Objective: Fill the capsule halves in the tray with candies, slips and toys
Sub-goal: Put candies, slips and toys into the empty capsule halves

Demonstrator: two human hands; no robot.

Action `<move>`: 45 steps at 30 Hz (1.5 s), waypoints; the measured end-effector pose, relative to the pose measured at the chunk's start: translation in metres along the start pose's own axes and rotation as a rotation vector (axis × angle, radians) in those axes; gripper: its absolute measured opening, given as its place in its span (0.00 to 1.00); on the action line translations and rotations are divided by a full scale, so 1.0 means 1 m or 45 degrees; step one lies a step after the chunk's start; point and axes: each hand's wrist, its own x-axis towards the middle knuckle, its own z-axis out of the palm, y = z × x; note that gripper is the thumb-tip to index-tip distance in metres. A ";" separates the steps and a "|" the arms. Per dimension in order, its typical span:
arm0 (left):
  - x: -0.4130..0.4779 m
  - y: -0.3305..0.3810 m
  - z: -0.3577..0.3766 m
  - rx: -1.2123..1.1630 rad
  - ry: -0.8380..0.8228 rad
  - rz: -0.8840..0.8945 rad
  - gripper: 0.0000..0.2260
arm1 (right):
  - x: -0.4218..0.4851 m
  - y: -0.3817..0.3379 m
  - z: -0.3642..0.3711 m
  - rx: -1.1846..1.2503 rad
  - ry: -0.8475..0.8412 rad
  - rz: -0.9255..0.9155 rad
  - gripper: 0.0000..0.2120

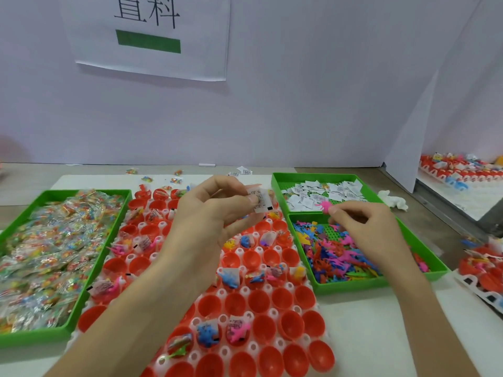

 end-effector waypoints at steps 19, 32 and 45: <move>0.001 0.010 -0.006 1.060 -0.192 0.375 0.10 | -0.037 -0.066 0.044 0.278 -0.044 -0.441 0.03; 0.001 0.016 -0.009 0.752 -0.280 0.158 0.09 | -0.040 -0.072 0.047 0.677 -0.108 -0.366 0.04; 0.001 -0.005 -0.002 0.348 -0.066 0.146 0.06 | -0.045 -0.078 0.051 0.900 0.053 -0.161 0.07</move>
